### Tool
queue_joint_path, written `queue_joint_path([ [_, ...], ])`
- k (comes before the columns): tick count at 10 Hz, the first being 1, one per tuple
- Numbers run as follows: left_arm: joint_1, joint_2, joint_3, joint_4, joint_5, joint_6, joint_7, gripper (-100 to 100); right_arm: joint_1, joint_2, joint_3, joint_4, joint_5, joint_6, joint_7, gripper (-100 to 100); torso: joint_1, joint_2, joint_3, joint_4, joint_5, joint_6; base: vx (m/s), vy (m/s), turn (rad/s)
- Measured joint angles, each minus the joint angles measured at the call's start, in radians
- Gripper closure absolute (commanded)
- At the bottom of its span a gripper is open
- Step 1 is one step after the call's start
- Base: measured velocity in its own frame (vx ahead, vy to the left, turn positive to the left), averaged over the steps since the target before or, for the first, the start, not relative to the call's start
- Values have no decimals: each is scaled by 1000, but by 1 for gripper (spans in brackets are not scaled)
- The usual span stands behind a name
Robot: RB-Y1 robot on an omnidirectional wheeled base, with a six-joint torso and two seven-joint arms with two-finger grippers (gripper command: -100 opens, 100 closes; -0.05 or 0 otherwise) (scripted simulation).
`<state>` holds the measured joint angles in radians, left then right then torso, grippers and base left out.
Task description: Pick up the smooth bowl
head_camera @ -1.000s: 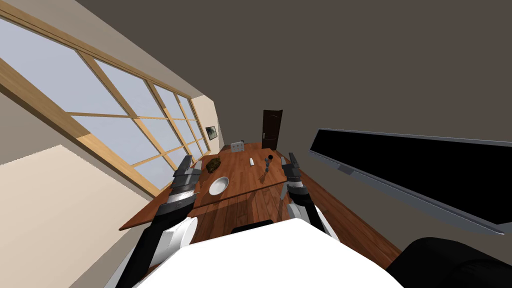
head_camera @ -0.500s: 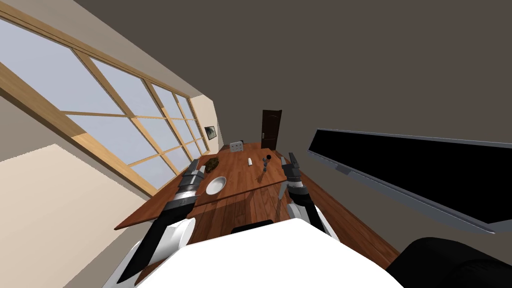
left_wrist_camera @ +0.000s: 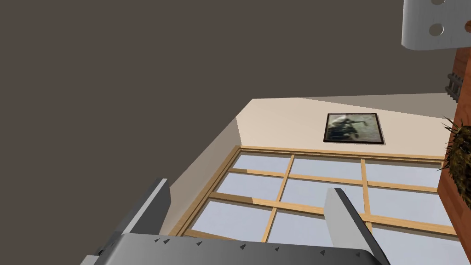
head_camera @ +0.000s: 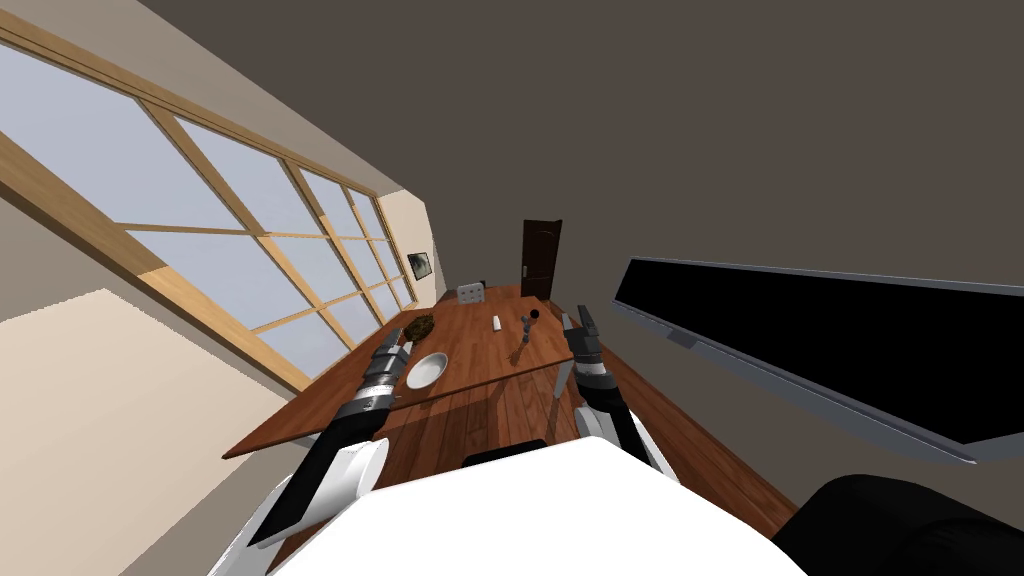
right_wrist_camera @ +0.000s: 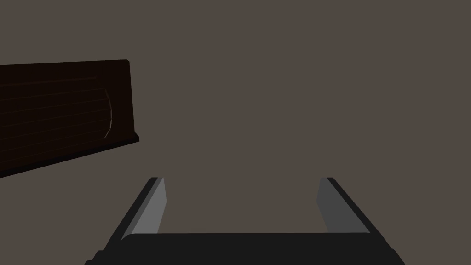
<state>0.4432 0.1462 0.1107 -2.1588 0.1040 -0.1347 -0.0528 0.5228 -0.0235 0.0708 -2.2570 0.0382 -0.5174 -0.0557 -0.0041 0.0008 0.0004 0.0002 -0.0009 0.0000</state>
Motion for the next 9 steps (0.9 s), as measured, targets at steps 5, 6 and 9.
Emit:
queue_joint_path([
  [5,-15,2,20,47,13,110,37,-100,0,0,0,0,0,0,0,0,1,0,0,0,0,0,-12,-51,-4],
  [6,-13,2,24,60,16,134,46,-100,0,0,0,0,0,0,0,0,1,0,0,0,0,0,-7,-90,-12],
  [9,-29,24,50,120,38,210,87,-100,0,0,0,0,0,0,0,0,1,-1,0,0,0,0,-1,-51,-2],
])
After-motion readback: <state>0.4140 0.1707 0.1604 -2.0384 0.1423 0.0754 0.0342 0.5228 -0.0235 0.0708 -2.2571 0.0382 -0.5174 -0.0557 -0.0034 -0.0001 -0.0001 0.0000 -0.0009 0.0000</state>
